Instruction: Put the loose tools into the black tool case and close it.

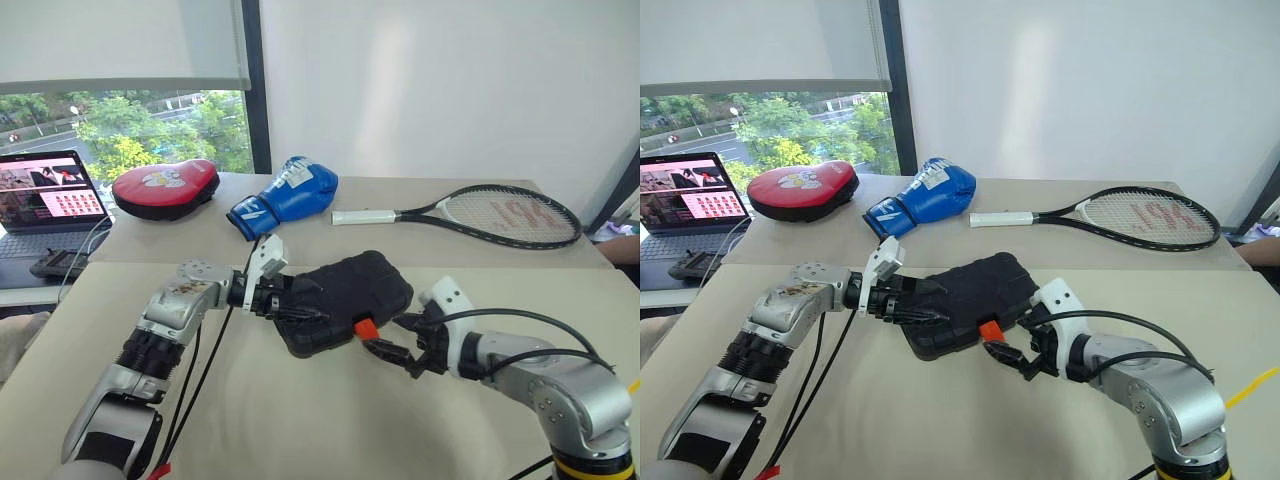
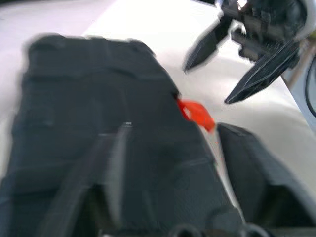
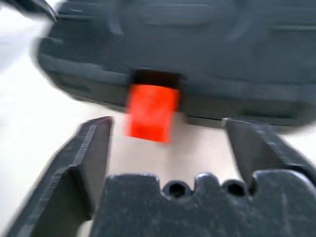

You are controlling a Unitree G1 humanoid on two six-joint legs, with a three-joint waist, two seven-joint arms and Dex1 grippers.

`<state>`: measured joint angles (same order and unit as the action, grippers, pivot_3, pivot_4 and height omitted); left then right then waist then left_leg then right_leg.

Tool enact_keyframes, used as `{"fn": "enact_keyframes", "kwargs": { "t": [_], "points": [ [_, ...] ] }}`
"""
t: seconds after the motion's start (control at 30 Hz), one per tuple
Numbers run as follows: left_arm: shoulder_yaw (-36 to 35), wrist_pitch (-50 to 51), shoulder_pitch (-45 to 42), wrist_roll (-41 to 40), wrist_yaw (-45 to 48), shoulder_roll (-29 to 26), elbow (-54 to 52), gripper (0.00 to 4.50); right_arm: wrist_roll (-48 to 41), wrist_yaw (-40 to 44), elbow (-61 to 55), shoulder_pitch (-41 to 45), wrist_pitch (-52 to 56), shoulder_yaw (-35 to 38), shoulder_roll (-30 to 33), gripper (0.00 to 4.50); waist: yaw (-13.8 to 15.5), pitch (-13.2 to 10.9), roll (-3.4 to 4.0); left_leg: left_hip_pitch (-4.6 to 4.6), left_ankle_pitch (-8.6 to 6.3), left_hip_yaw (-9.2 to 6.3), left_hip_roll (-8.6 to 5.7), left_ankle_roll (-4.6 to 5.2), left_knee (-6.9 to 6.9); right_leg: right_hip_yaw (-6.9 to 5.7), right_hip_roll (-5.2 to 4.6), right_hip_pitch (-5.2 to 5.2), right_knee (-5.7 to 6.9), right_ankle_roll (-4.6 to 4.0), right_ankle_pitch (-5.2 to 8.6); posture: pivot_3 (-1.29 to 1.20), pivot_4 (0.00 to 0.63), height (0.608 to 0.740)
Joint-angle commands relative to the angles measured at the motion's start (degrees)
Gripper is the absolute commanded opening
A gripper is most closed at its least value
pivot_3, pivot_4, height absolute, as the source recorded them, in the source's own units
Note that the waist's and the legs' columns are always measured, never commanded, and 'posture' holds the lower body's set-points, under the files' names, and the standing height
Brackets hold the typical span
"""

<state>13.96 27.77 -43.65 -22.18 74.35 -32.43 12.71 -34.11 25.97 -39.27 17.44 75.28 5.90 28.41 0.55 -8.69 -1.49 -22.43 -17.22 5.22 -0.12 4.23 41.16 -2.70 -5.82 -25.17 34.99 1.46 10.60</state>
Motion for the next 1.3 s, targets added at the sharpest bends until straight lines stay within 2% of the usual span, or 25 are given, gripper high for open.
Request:
{"fn": "enact_keyframes", "kwargs": {
  "t": [0.03, 0.17, 0.4, 0.5, 0.57, 0.73, 0.77, 1.27, 1.3],
  "points": [
    [1.83, -8.27, 0.17, 2.44, 6.41, -0.08, 1.58, 4.44, 0.73, -4.28, -1.34, 1.21, 2.14, -1.60, -1.63, 4.50, 0.15, 0.00, 0.00, 0.00, 0.00, 0.01, 0.00, 0.00, 0.01, -0.01, -0.01, -0.01, 0.02, -0.02, -0.01, 0.00, 0.150, 0.740],
    [3.24, -15.49, 0.53, 6.02, 8.97, 0.53, 5.66, 4.44, 2.98, -7.50, 0.93, 1.46, 1.95, -4.08, -2.44, 4.50, 0.11, 0.00, 0.01, -0.02, 0.00, 0.01, -0.01, 0.00, 0.08, -0.01, -0.02, -0.01, 0.04, -0.03, -0.02, 0.00, 0.150, 0.740],
    [2.98, -20.16, 0.81, 7.80, 10.30, 1.70, 10.81, 4.44, 3.05, -8.79, 1.78, 2.32, 1.73, -4.43, -3.00, 4.50, 0.06, 0.01, 0.02, -0.02, -0.03, 0.02, -0.01, 0.06, 0.15, 0.00, -0.02, 0.02, 0.04, -0.03, -0.02, 0.00, 0.150, 0.740],
    [2.83, -20.87, 0.78, 8.27, 10.35, 2.21, 11.80, 4.50, 2.87, -8.89, 2.09, 3.38, 1.65, -4.56, -3.41, 3.84, 0.07, 0.02, 0.02, 0.02, -0.05, 0.01, 0.00, 0.10, 0.17, 0.00, -0.01, 0.06, 0.06, -0.02, -0.02, 0.00, 0.150, 0.740],
    [2.70, -20.93, 0.80, 8.42, 10.24, 2.59, 11.80, 4.50, 2.63, -8.71, 2.35, 4.04, 1.80, -4.93, -3.63, 3.02, 0.07, 0.02, 0.03, 0.03, -0.06, 0.01, 0.00, 0.11, 0.18, 0.00, -0.02, 0.07, 0.07, -0.02, -0.02, 0.00, 0.150, 0.740],
    [2.27, -20.63, 0.49, 8.64, 9.68, 3.33, 11.77, 4.50, 2.61, -7.98, 3.05, 3.98, 1.50, -6.55, -3.12, 1.36, 0.08, 0.02, 0.03, 0.03, -0.07, -0.01, 0.01, 0.14, 0.22, -0.01, -0.02, 0.08, 0.09, -0.01, -0.03, 0.00, 0.150, 0.740],
    [2.15, -20.69, 0.28, 8.73, 9.71, 3.38, 12.07, 4.50, 2.72, -7.99, 3.12, 3.93, 1.40, -6.90, -2.93, 1.16, 0.05, 0.02, 0.03, 0.02, -0.08, -0.01, 0.00, 0.14, 0.23, -0.01, -0.02, 0.09, 0.09, -0.01, -0.03, 0.00, 0.150, 0.740],
    [2.15, -21.31, 0.44, 9.76, 10.52, 3.87, 12.69, 4.50, 2.97, -8.46, 5.50, 5.62, -0.59, -6.06, -5.02, 1.15, -0.33, 0.03, 0.03, 0.06, -0.24, 0.01, 0.02, 0.42, 0.25, 0.01, -0.01, 0.09, 0.12, 0.00, -0.05, 0.00, 0.150, 0.740],
    [2.11, -21.16, 0.54, 9.78, 10.47, 4.02, 12.54, 4.50, 3.00, -8.24, 5.80, 5.45, -1.13, -6.17, -5.16, 1.65, -0.39, 0.03, 0.03, 0.08, -0.24, 0.01, 0.02, 0.43, 0.24, 0.02, -0.01, 0.09, 0.13, -0.01, -0.06, 0.00, 0.150, 0.740]
  ]
}}
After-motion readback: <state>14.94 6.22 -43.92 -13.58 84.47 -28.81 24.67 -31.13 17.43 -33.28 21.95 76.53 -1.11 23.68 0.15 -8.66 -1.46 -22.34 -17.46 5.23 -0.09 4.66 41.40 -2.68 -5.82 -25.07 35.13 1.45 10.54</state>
